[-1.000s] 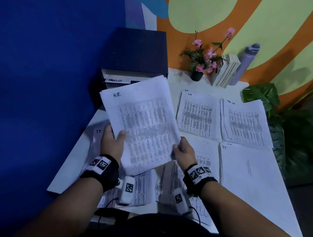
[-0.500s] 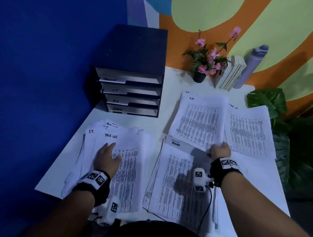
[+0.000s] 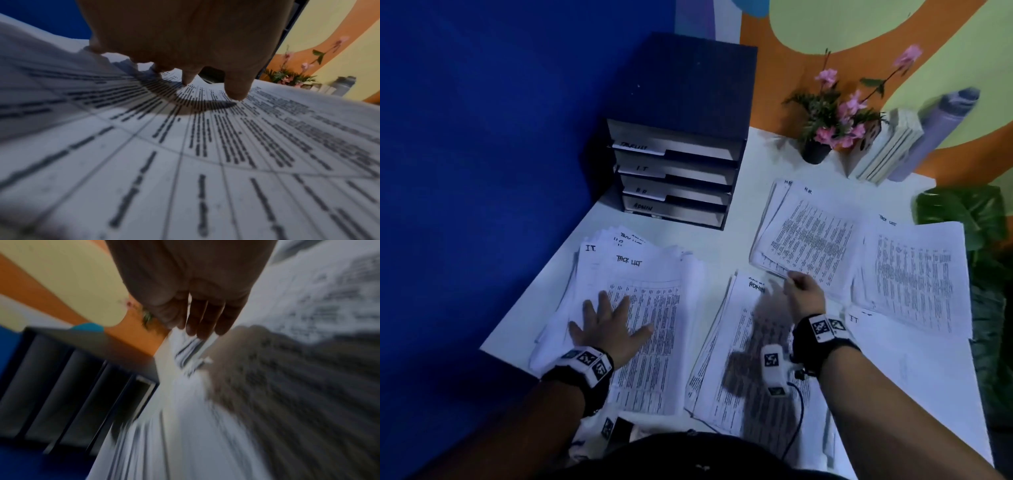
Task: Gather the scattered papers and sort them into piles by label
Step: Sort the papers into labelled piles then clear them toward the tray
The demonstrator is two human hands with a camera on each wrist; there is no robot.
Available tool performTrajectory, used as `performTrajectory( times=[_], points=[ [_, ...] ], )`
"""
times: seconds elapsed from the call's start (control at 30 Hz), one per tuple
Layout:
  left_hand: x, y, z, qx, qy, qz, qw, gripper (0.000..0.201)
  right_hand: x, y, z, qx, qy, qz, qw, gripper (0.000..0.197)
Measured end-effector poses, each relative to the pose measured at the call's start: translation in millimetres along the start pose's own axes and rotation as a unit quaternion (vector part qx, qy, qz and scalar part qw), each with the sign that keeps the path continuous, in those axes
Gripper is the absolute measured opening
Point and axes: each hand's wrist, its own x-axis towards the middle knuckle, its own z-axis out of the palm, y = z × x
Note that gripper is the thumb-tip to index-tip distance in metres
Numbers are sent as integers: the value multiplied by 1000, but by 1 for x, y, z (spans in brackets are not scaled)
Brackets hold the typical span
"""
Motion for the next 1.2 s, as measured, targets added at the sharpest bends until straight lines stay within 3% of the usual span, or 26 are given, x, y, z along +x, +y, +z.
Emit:
performTrajectory(
  times=[0.07,0.17,0.27,0.33,0.43,0.5,0.57,0.67,0.8,0.93,1.07,1.2],
  points=[
    [-3,0,2,19,-11,14,1000,95,-28,3,29,44,-112,25,992,5],
    [-8,3,5,43,-14,47,998,90,-73,-1,58,30,-250,35,967,24],
    [-13,4,9,50,-8,79,996,87,-97,-4,72,-14,-311,35,950,53],
    [-13,3,9,36,-18,90,995,89,-102,-4,77,-28,-324,48,945,47],
    [-13,-1,6,17,-16,105,994,88,-104,5,86,-70,-285,17,956,7],
    [-13,-4,1,-32,23,95,995,80,-104,13,91,-108,-234,1,966,12],
    [-9,-9,-6,-106,71,43,991,75,-104,18,90,-128,-177,0,976,14],
    [6,-21,-13,-155,127,-15,980,81,-103,21,87,-120,-135,6,983,17],
    [18,-28,-24,-308,62,-54,948,69,-100,21,87,-84,-111,25,990,16],
    [18,-31,-30,-281,75,-24,957,49,-102,11,87,-79,-107,19,991,19],
    [17,-35,-33,-279,103,7,955,41,-104,5,83,-119,-113,-1,986,20],
    [18,-38,-35,-270,143,12,952,37,-102,-4,66,-122,-68,-29,990,21]
  ],
)
